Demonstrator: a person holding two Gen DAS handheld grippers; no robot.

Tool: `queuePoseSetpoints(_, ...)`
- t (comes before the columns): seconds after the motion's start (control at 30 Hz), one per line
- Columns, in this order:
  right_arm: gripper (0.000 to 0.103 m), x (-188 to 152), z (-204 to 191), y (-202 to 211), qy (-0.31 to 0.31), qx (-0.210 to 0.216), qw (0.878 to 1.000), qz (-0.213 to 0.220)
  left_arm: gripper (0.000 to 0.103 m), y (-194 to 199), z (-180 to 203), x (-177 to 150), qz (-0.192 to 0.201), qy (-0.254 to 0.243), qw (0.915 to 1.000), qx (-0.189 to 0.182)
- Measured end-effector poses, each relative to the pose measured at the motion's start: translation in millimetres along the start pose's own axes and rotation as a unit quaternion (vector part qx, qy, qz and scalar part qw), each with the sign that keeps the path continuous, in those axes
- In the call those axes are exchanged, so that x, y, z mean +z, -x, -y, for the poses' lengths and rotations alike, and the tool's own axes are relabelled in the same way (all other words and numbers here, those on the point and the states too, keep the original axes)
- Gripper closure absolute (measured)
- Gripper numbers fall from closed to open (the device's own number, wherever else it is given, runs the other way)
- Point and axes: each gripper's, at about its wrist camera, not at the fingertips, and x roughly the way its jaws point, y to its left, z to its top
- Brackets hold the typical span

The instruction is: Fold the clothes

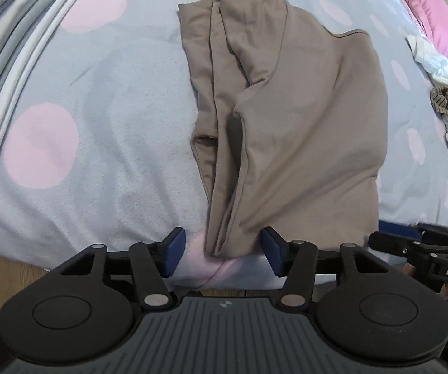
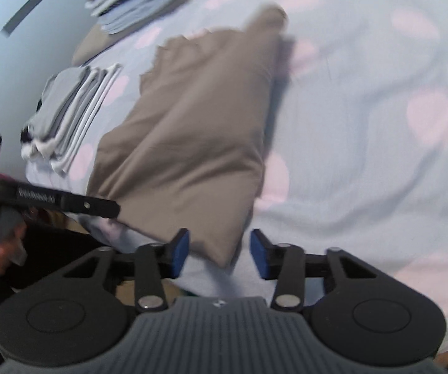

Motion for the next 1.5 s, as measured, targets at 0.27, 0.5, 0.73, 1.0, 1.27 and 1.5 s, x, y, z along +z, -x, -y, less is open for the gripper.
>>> queuePoseSetpoints(0.27, 0.096, -4.4, 14.8, -12.9, -0.101, 0.06, 0.993, -0.008, 0.095, -1.5, 0.2, -2.2, 0.002, -0.001, 0.9996, -0.027)
queuePoseSetpoints(0.5, 0.097, 6.1, -4.0, 35.8, -0.054, 0.034, 0.998, 0.001, 0.096, 26.2, 9.5, -8.3, -0.005, -0.006, 0.9972, -0.075)
queuePoseSetpoints(0.73, 0.097, 3.1, -4.0, 55.9, -0.007, -0.013, 1.0, -0.016, 0.096, 12.3, 26.2, -22.8, -0.04, -0.037, 0.9949, -0.084)
queuePoseSetpoints(1.0, 0.087, -9.2, 10.3, 14.4, 0.002, -0.044, 0.997, -0.063, 0.079, 7.8, 19.5, -28.0, -0.068, -0.023, 0.9966, -0.039)
queuePoseSetpoints(1.27, 0.068, 10.4, -3.8, 44.2, 0.075, -0.078, 0.994, -0.016, 0.059, 54.9, 16.0, -5.1, 0.008, -0.011, 0.9987, -0.049)
queuePoseSetpoints(1.5, 0.062, 44.4, -16.8, 46.6, 0.133, -0.096, 0.986, 0.013, 0.055, 59.6, 20.8, 45.7, 0.077, -0.023, 0.995, -0.06)
